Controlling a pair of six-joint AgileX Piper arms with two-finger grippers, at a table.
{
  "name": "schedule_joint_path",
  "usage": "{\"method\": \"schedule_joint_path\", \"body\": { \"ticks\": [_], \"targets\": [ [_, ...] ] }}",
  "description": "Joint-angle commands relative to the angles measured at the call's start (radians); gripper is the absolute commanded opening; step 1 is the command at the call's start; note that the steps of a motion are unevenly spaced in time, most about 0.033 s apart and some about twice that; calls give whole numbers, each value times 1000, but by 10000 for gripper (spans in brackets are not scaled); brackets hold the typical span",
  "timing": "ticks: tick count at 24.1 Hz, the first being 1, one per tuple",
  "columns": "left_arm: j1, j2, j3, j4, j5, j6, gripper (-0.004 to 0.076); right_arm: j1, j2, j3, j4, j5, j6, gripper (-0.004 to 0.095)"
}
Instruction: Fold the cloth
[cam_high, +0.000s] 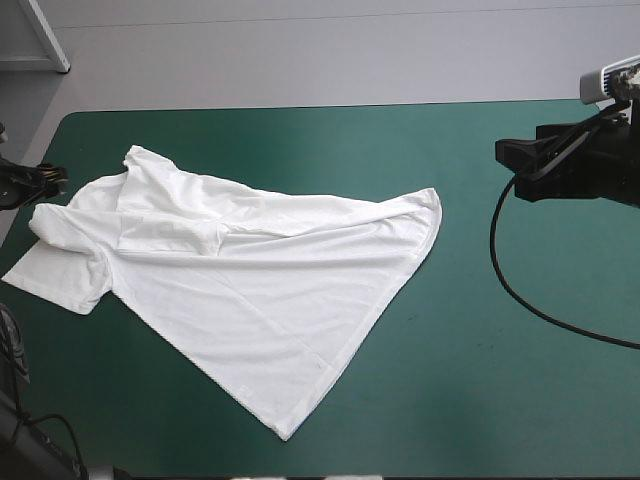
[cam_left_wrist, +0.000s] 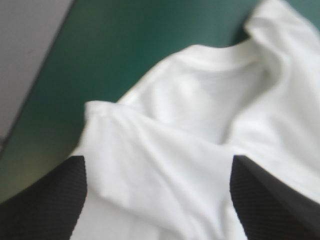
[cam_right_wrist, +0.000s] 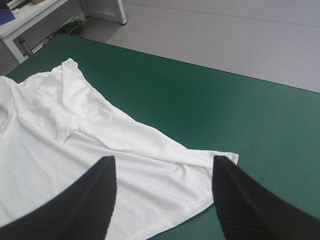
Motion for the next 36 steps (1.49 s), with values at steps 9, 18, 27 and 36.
{"method": "schedule_joint_path", "body": {
  "ticks": [9,18,27,36],
  "targets": [
    [-264,-437,-40,-261,260,154,457,-3,-15,-19,-59,-65,-15,563],
    [-632,-831,360,-135,371,63,456,-3,-15,-19,-70,-90,10,563],
    [-932,-927,978,-230,167,223,456,-3,-15,-19,-35,-89,33,563],
    [-1266,-711,983,-122,-21,346,456,-3,-15,-19,-33,-98,37,563]
  ]
}}
